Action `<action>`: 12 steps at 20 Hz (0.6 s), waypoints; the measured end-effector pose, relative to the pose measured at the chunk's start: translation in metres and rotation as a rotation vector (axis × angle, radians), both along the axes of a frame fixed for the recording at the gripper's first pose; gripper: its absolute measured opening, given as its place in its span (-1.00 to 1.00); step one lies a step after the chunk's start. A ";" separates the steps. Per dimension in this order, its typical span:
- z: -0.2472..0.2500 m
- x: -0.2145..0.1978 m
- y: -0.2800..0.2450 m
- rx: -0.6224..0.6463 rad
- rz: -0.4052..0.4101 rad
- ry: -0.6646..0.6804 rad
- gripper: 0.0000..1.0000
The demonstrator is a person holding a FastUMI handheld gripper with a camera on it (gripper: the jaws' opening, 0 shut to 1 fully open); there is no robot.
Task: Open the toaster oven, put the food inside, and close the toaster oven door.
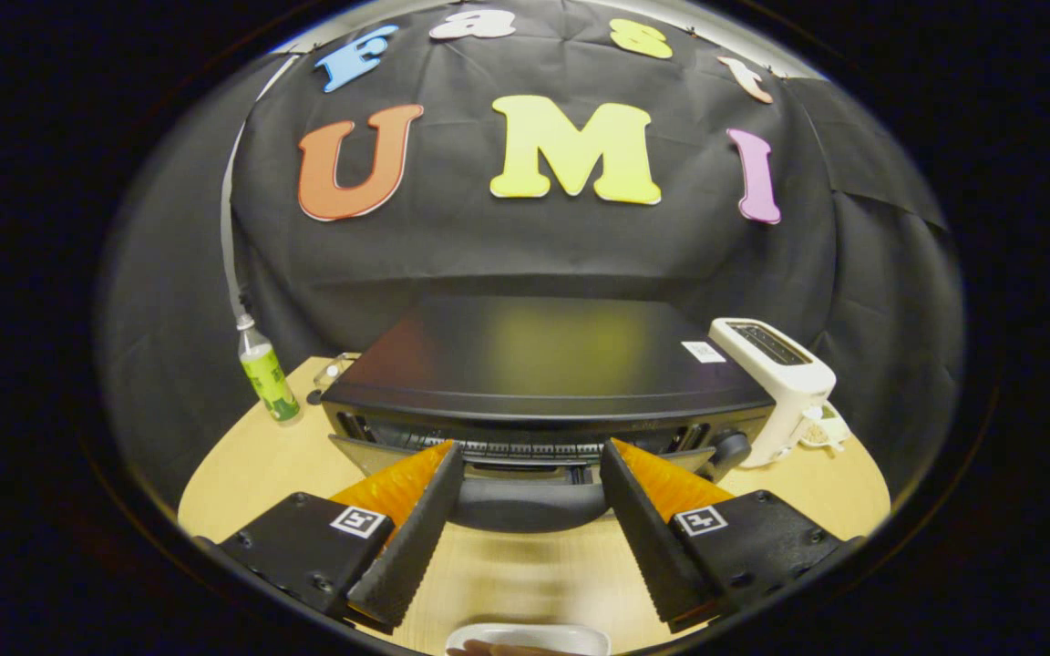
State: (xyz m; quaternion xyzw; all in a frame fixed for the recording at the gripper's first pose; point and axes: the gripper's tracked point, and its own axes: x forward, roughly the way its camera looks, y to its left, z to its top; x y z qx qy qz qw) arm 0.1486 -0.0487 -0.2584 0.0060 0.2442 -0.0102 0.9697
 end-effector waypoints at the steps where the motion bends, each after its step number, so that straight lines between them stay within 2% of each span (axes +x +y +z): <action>1: -0.004 -0.008 0.001 0.009 0.003 0.019 0.99; 4: -0.018 -0.037 0.001 -0.047 0.022 0.071 0.99; 7: -0.041 -0.067 0.001 -0.071 -0.003 0.195 0.99; 12: -0.067 -0.089 0.004 -0.064 0.009 0.314 0.99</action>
